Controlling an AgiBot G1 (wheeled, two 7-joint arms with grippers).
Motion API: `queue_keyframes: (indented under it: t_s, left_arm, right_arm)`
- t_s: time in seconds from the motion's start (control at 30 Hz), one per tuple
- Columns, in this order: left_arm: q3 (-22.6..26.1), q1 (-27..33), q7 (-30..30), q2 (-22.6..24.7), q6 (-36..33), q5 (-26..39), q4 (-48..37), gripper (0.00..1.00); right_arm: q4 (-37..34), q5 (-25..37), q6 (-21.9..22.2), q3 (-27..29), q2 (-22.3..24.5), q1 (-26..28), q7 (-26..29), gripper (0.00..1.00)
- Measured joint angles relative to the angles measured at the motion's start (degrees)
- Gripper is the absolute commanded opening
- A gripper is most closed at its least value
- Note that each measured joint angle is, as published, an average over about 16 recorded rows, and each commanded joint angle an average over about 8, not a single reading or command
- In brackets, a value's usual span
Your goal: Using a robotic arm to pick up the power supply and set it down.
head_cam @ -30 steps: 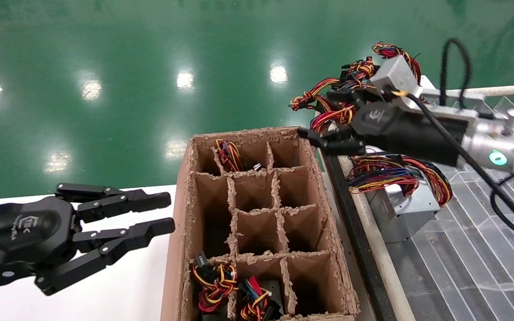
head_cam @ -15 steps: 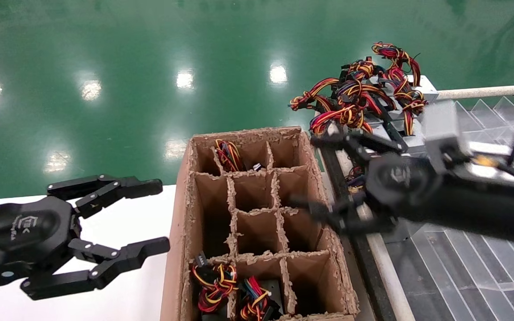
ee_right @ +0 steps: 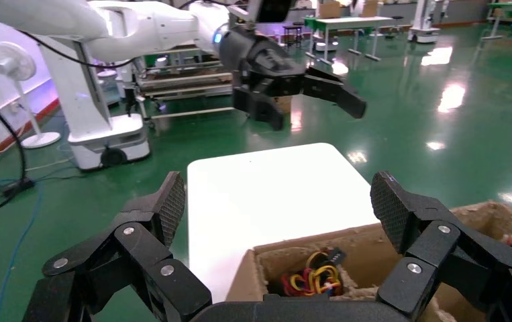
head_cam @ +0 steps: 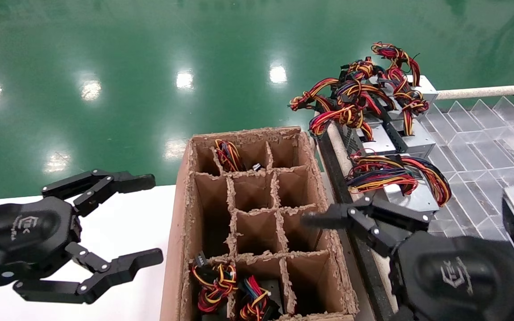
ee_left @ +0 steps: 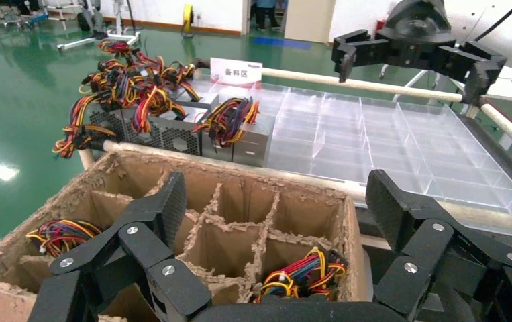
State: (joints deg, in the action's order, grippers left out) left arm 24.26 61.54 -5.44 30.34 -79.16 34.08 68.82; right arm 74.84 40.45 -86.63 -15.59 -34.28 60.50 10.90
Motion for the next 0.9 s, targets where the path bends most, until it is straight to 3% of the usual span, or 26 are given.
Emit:
queue_keyframes:
  t_s: [0.9]
  left_arm:
    - [0.0,0.0,0.0,0.0,0.0,0.0,0.0,1.0]
  right_arm:
    - [-1.2,1.3,0.9,-0.4,-0.7,1.0,-0.1,1.0]
